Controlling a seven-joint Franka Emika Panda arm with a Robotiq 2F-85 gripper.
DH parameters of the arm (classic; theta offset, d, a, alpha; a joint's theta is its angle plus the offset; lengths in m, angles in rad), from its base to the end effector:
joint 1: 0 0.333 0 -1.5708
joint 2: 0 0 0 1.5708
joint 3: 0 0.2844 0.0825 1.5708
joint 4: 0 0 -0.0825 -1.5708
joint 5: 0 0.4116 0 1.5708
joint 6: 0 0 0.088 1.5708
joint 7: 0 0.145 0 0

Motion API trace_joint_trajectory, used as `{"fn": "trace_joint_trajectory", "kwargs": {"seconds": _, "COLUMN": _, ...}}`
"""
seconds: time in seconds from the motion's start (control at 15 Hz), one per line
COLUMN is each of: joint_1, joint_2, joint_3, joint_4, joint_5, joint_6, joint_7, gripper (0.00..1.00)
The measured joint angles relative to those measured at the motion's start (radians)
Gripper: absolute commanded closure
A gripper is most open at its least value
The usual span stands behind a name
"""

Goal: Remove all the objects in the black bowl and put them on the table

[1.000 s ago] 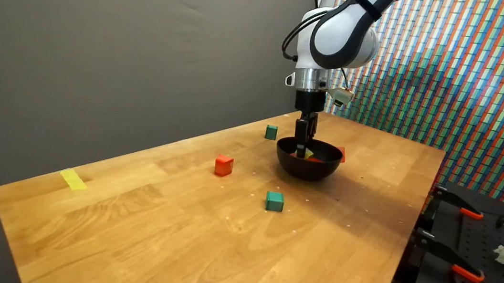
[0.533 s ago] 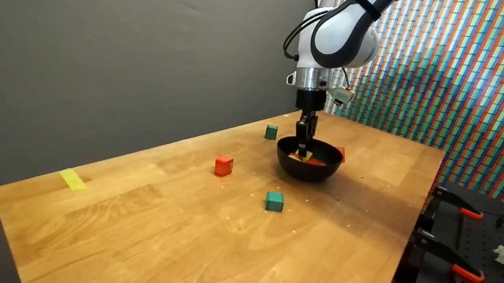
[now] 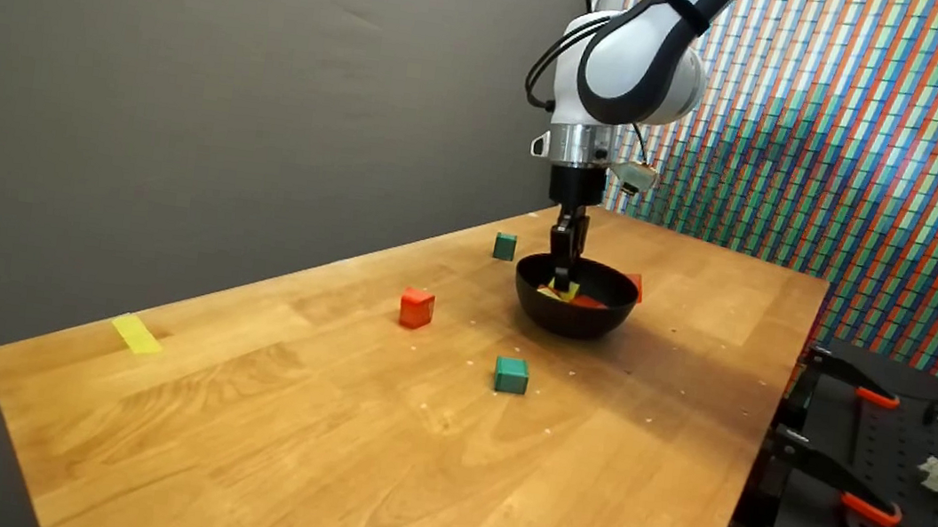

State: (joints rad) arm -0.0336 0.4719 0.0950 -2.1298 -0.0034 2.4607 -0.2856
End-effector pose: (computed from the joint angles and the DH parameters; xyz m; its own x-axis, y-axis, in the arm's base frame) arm 0.5511 0.0389 0.0835 0.9334 0.3378 -0.1212 0.3302 -0.9406 -0.0787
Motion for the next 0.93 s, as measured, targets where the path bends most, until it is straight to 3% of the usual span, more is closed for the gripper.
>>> {"fn": "trace_joint_trajectory", "kwargs": {"seconds": 0.67, "joint_1": 0.005, "joint_2": -0.166, "joint_3": -0.006, "joint_4": -0.072, "joint_5": -0.044, "joint_6": 0.021, "joint_7": 0.008, "gripper": 0.87}}
{"fn": "trace_joint_trajectory", "kwargs": {"seconds": 0.93, "joint_1": 0.043, "joint_2": -0.192, "joint_3": -0.032, "joint_4": -0.049, "joint_5": -0.164, "joint_6": 0.1, "joint_7": 0.078, "gripper": 0.87}}
